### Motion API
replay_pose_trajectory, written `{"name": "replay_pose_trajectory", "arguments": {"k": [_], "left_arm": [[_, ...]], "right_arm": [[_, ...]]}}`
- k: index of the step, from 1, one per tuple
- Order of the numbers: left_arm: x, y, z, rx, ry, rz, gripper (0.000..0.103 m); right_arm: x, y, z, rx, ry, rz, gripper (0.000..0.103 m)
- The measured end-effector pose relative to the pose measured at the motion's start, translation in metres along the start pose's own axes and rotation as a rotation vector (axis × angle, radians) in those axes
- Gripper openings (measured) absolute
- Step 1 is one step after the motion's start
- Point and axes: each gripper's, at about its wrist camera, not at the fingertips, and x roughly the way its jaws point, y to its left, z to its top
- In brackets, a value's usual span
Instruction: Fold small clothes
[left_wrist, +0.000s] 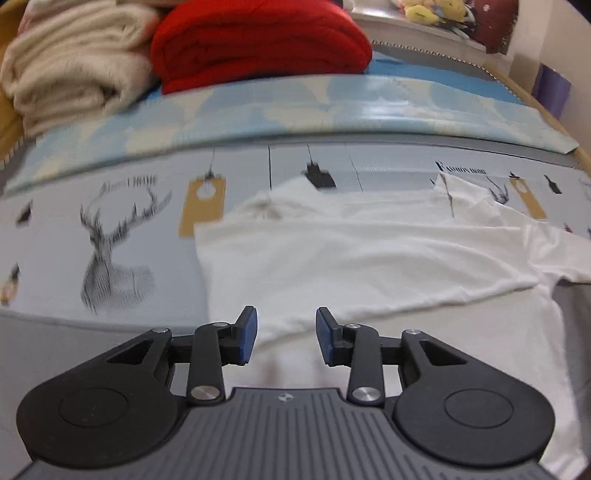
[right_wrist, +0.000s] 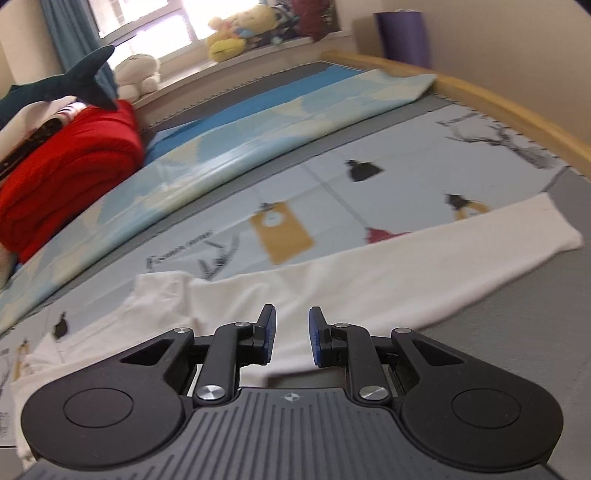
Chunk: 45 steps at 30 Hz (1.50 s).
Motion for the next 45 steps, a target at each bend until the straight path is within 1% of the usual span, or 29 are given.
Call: {"name": "replay_pose_trajectory", "arguments": {"k": [2, 3, 5, 7, 10, 12, 15, 19, 21, 25, 27, 28, 31, 34, 36, 37, 39, 41, 43, 45], "left_arm": [[0.006, 0.004, 0.002, 0.012, -0.017, 0.03, 0.041], [0.01, 0.007, 0.004, 0.007, -0.011, 0.038, 0.041], [0.018, 0.016, 0.008, -0.016, 0.012, 0.033, 0.041], [0.022, 0.024, 0.013, -0.039, 0.019, 0.019, 0.041], [0.027, 0.035, 0.018, -0.058, 0.018, 0.015, 0.043], [0.028, 0.039, 0.02, -0.061, 0.017, 0.004, 0.043], [0.031, 0.041, 0.023, -0.045, 0.016, 0.002, 0.045], [0.037, 0.046, 0.024, -0.043, 0.033, 0.012, 0.046], [0.039, 0.047, 0.024, -0.041, 0.036, 0.018, 0.046], [0.042, 0.044, 0.024, -0.026, 0.045, 0.028, 0.046], [0.043, 0.04, 0.023, -0.008, 0.046, 0.025, 0.046], [0.042, 0.038, 0.022, -0.001, 0.043, 0.023, 0.046], [0.046, 0.034, 0.021, 0.013, 0.045, 0.028, 0.046], [0.05, 0.034, 0.02, 0.013, 0.057, 0.038, 0.046], [0.05, 0.033, 0.02, 0.016, 0.056, 0.039, 0.046], [0.05, 0.033, 0.02, 0.018, 0.054, 0.039, 0.046], [0.05, 0.034, 0.02, 0.019, 0.054, 0.037, 0.046], [0.05, 0.036, 0.02, 0.016, 0.052, 0.036, 0.046], [0.047, 0.039, 0.022, 0.006, 0.044, 0.035, 0.046], [0.042, 0.044, 0.023, -0.012, 0.031, 0.029, 0.046]], "right_arm": [[-0.001, -0.014, -0.002, 0.001, -0.003, -0.039, 0.02], [0.0, -0.022, -0.003, 0.013, 0.004, -0.06, 0.02], [0.003, -0.039, -0.003, 0.054, 0.029, -0.088, 0.02], [0.007, -0.052, -0.002, 0.064, 0.042, -0.107, 0.02], [0.013, -0.075, 0.009, 0.053, 0.028, -0.129, 0.02], [0.014, -0.099, 0.018, 0.085, -0.004, -0.164, 0.02], [0.018, -0.145, 0.026, 0.224, -0.04, -0.219, 0.021], [0.026, -0.203, 0.014, 0.431, -0.047, -0.278, 0.021], [0.033, -0.226, 0.006, 0.528, -0.06, -0.276, 0.021], [0.047, -0.256, -0.001, 0.647, -0.118, -0.241, 0.022], [0.06, -0.27, -0.003, 0.717, -0.126, -0.221, 0.022], [0.065, -0.274, -0.006, 0.747, -0.131, -0.211, 0.022], [0.073, -0.28, -0.004, 0.79, -0.185, -0.191, 0.022], [0.077, -0.29, -0.005, 0.885, -0.235, -0.158, 0.022], [0.08, -0.292, -0.006, 0.907, -0.255, -0.154, 0.021], [0.081, -0.291, -0.005, 0.901, -0.26, -0.16, 0.02], [0.081, -0.289, -0.003, 0.901, -0.268, -0.184, 0.009], [0.079, -0.287, -0.002, 0.902, -0.28, -0.192, 0.007], [0.073, -0.276, 0.007, 0.842, -0.303, -0.23, 0.006], [0.065, -0.251, 0.026, 0.731, -0.334, -0.243, 0.006]]}}
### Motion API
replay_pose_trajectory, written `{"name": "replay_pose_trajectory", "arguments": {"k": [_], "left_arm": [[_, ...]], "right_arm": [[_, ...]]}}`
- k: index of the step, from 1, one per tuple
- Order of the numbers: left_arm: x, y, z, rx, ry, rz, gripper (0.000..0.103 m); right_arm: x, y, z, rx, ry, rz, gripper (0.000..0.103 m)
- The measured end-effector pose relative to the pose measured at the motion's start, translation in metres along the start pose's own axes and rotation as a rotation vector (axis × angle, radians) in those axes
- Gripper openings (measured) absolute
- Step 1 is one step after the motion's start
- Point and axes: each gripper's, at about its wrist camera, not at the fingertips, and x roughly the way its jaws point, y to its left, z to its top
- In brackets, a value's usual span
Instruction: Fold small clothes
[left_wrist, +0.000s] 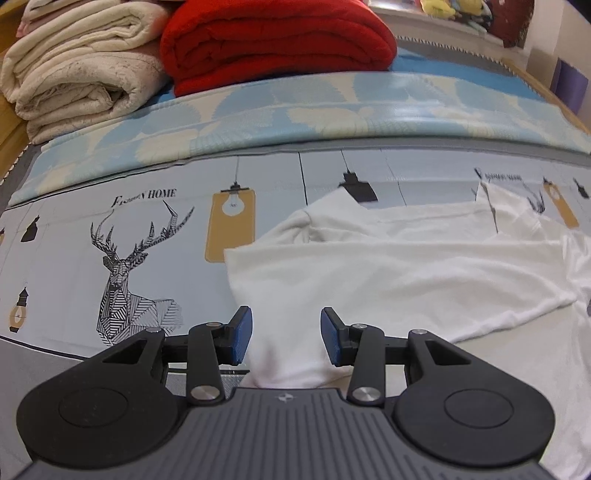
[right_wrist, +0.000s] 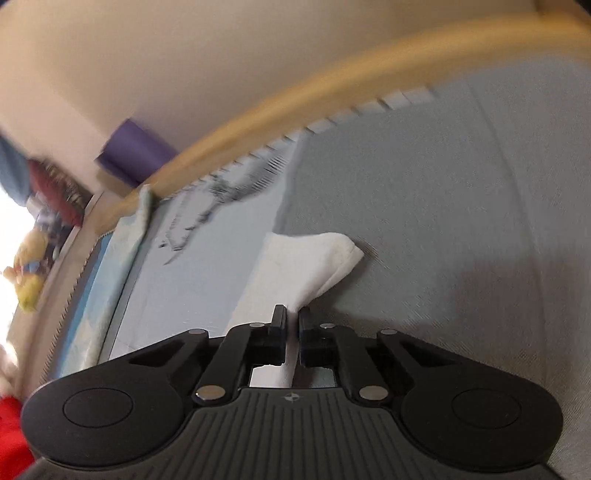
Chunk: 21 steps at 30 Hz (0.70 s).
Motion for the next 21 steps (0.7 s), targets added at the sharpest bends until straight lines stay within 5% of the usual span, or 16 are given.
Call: {"name": "replay_pose_trajectory", "arguments": {"k": [3, 6, 13, 15, 17, 19, 21], "left_arm": [[-0.006, 0.013, 0.004, -0.035, -0.016, -0.003, 0.046], [-0.011, 0.028, 0.008, -0.079, -0.03, 0.001, 0.046], [-0.019, 0.068, 0.008, -0.178, -0.041, 0.009, 0.046], [-0.021, 0.08, 0.007, -0.213, -0.037, 0.013, 0.046], [-0.022, 0.09, 0.008, -0.251, -0.032, 0.008, 0.046], [-0.023, 0.097, 0.008, -0.279, -0.026, -0.007, 0.046], [-0.022, 0.098, 0.009, -0.284, -0.015, -0.017, 0.046]], "right_arm": [[-0.029, 0.065, -0.014, -0.201, -0.028, 0.11, 0.006], [-0.074, 0.147, -0.058, -0.43, -0.022, 0.312, 0.006], [-0.21, 0.29, -0.252, -0.872, 0.082, 0.845, 0.006], [-0.239, 0.304, -0.318, -0.95, 0.189, 0.96, 0.006], [-0.256, 0.307, -0.392, -1.069, 0.436, 1.023, 0.011], [-0.258, 0.295, -0.457, -1.212, 0.754, 0.999, 0.017], [-0.265, 0.277, -0.485, -1.31, 0.901, 0.942, 0.017]]}}
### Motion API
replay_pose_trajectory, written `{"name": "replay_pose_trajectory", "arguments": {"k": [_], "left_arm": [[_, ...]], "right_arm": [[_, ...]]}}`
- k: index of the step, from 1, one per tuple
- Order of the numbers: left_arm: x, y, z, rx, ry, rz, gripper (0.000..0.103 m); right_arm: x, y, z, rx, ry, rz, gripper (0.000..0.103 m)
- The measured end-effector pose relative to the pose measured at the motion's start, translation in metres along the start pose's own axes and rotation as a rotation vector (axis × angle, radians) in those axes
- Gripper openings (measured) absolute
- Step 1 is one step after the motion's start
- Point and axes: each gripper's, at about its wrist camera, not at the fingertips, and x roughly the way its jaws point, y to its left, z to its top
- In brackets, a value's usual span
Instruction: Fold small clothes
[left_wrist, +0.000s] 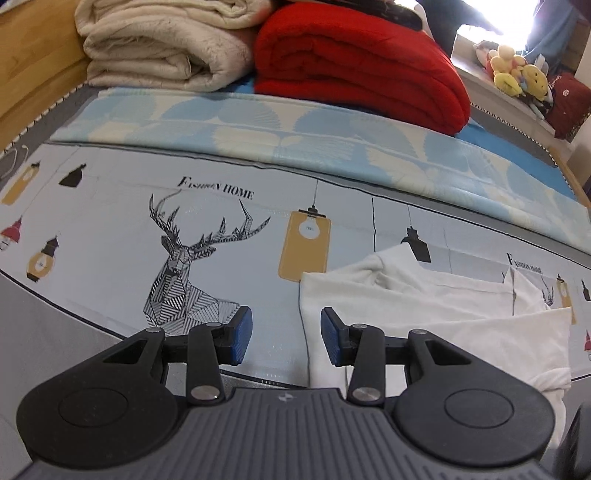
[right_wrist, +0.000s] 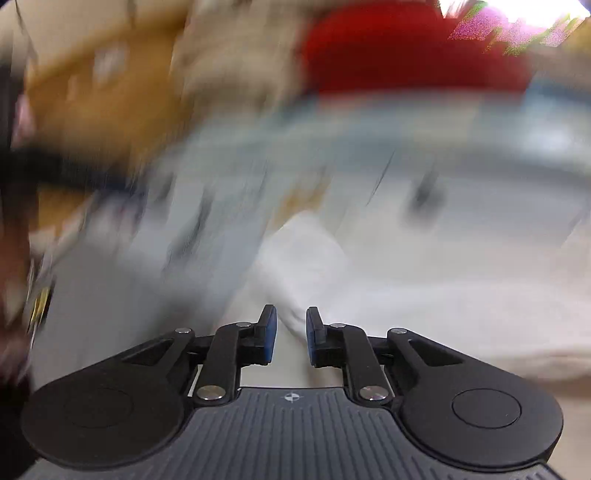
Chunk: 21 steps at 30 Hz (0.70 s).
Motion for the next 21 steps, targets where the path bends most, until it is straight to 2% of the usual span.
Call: {"name": "replay_pose_trajectory", "arguments": {"k": [1, 4, 6, 9, 11, 13, 15, 16, 18, 21], "left_arm": [[0.0, -0.001, 0.0, 0.001, 0.004, -0.008, 0.046], [0.002, -0.007, -0.001, 0.009, 0.012, -0.033, 0.046], [0.004, -0.011, -0.003, 0.006, 0.023, -0.048, 0.046], [0.013, -0.015, -0.006, -0.015, 0.052, -0.073, 0.046], [0.019, -0.018, -0.009, -0.025, 0.069, -0.084, 0.045], [0.029, -0.022, -0.015, -0.025, 0.093, -0.093, 0.045], [0.041, -0.024, -0.021, -0.039, 0.131, -0.113, 0.044], [0.046, -0.025, -0.024, -0.046, 0.143, -0.128, 0.044], [0.058, -0.028, -0.028, -0.053, 0.166, -0.15, 0.044], [0.079, -0.034, -0.035, -0.05, 0.198, -0.154, 0.045]], "right_arm": [[-0.002, 0.004, -0.006, -0.015, 0.044, 0.017, 0.017], [-0.042, -0.005, -0.008, -0.057, 0.042, -0.005, 0.019], [-0.073, -0.013, -0.004, -0.089, 0.047, -0.063, 0.022], [-0.121, -0.045, 0.005, -0.114, 0.006, -0.216, 0.028], [-0.15, -0.077, 0.0, -0.051, -0.067, -0.316, 0.033], [-0.168, -0.117, -0.014, 0.112, -0.132, -0.385, 0.034], [-0.168, -0.151, -0.021, 0.274, -0.096, -0.456, 0.035], [-0.172, -0.164, -0.022, 0.32, -0.127, -0.472, 0.035], [-0.173, -0.182, -0.022, 0.358, -0.158, -0.47, 0.035], [-0.166, -0.209, -0.033, 0.428, -0.106, -0.533, 0.035]]}}
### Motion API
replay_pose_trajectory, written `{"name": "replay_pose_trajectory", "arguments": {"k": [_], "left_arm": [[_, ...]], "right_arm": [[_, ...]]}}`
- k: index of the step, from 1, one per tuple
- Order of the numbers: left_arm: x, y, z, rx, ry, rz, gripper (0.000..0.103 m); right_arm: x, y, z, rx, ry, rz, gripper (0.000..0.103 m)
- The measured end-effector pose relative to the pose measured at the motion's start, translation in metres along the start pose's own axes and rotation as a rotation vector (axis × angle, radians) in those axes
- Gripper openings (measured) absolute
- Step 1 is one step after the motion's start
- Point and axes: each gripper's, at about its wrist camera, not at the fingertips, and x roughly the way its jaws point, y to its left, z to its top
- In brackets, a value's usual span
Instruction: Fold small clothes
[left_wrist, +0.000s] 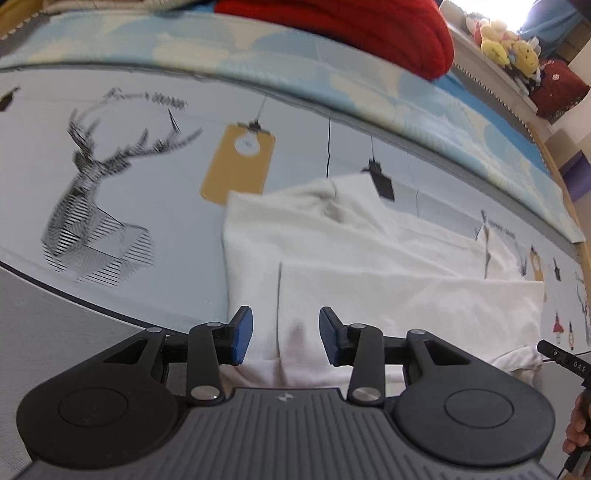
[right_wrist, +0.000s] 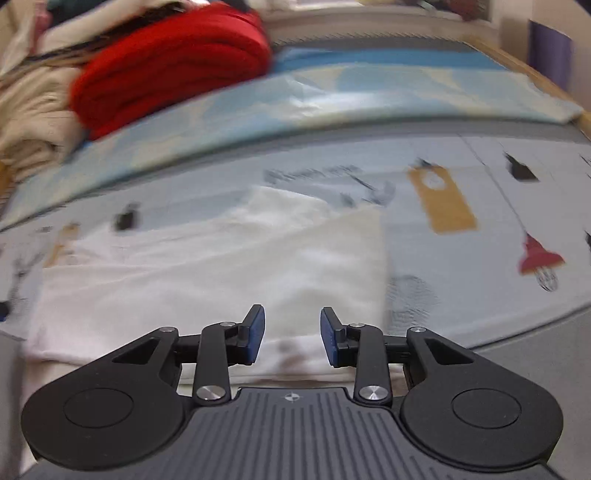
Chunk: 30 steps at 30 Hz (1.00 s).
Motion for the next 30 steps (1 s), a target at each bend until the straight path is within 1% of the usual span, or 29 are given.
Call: {"name": "replay_pose_trajectory", "arguments": {"k": [2, 4, 10, 11, 12, 13, 14, 17, 19, 21, 24, 26, 28, 29, 30], "left_arm": [[0.018, 0.0, -0.003, -0.005, 0.045, 0.029, 0.045], [0.032, -0.001, -0.005, -0.006, 0.069, 0.039, 0.045], [0.047, -0.008, -0.008, 0.056, 0.062, 0.053, 0.044], [0.047, -0.011, -0.008, 0.08, 0.059, 0.065, 0.041], [0.047, -0.014, -0.008, 0.108, 0.052, 0.076, 0.027], [0.046, -0.018, -0.007, 0.136, 0.043, 0.083, 0.016], [0.044, -0.021, -0.006, 0.161, 0.038, 0.08, 0.0], [0.035, -0.023, -0.001, 0.185, -0.012, 0.087, 0.0], [0.028, -0.017, 0.003, 0.152, -0.041, 0.086, 0.0], [0.025, -0.011, 0.007, 0.122, -0.052, 0.091, 0.0], [0.024, -0.007, 0.009, 0.122, -0.063, 0.152, 0.001], [0.027, -0.006, 0.008, 0.127, -0.044, 0.181, 0.001], [0.031, -0.008, 0.006, 0.158, -0.024, 0.242, 0.002], [0.03, -0.009, 0.005, 0.18, -0.031, 0.278, 0.004], [0.027, -0.009, 0.004, 0.189, -0.044, 0.296, 0.006]], "right_arm": [[0.011, -0.008, -0.002, 0.043, 0.034, 0.002, 0.035], [0.014, -0.015, -0.002, 0.057, 0.047, 0.009, 0.035], [0.024, -0.003, 0.0, 0.015, 0.073, 0.001, 0.036], [0.027, -0.001, 0.0, 0.011, 0.074, -0.002, 0.037], [0.027, 0.0, 0.001, 0.011, 0.074, -0.004, 0.037], [0.028, 0.001, 0.002, 0.014, 0.075, -0.006, 0.038], [0.028, 0.001, 0.002, 0.016, 0.075, -0.008, 0.038], [0.03, 0.005, 0.001, 0.008, 0.074, -0.02, 0.038], [0.029, 0.009, 0.001, -0.01, 0.07, -0.024, 0.038], [0.028, 0.014, 0.001, -0.034, 0.064, -0.029, 0.038], [0.027, 0.018, 0.001, -0.047, 0.059, -0.024, 0.038], [0.026, 0.02, 0.001, -0.049, 0.06, -0.02, 0.038], [0.027, 0.023, 0.001, -0.058, 0.065, -0.025, 0.038], [0.028, 0.023, 0.001, -0.065, 0.07, -0.031, 0.038], [0.029, 0.024, 0.0, -0.07, 0.075, -0.036, 0.038]]}}
